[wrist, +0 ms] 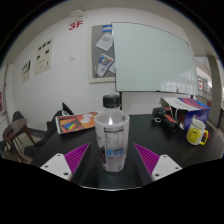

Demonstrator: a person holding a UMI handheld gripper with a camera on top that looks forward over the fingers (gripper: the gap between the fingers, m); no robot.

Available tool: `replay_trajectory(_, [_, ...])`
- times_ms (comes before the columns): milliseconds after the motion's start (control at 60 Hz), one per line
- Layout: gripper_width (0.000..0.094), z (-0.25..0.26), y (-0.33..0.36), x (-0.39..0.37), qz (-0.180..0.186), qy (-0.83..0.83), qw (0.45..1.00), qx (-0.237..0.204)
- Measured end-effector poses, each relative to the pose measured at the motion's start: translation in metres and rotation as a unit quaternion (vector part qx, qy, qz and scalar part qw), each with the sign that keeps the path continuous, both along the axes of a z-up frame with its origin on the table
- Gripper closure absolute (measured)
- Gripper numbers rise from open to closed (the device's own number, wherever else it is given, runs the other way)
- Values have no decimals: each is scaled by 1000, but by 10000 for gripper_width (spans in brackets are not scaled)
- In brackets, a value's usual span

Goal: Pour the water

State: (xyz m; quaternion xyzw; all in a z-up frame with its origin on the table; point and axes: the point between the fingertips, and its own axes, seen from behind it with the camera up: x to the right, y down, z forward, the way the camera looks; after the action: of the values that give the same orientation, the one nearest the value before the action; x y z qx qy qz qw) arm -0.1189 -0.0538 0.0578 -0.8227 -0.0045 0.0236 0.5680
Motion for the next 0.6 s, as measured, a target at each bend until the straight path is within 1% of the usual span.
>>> replay_trajectory(67, [86,-2,22,1,-11,0,1000,8])
replay_trajectory(117, [98,-4,35,0,-9,-7,1000,14])
replay_trajectory(183, [377,-4,46,3,-7,-28,999,24])
replay_trajectory(250, [389,-3,50,6,-6,-41,999,36])
replay_trajectory(283, [410,-2,49,4,-5,-42,998,39])
replay_trajectory(350, [464,-1,49,7,-16,-40,998,44])
replay_trajectory(467, [536,-1,51,0,8,-32,998,48])
replay_trajectory(600, [549,0,51,-2,21,-28,998,48])
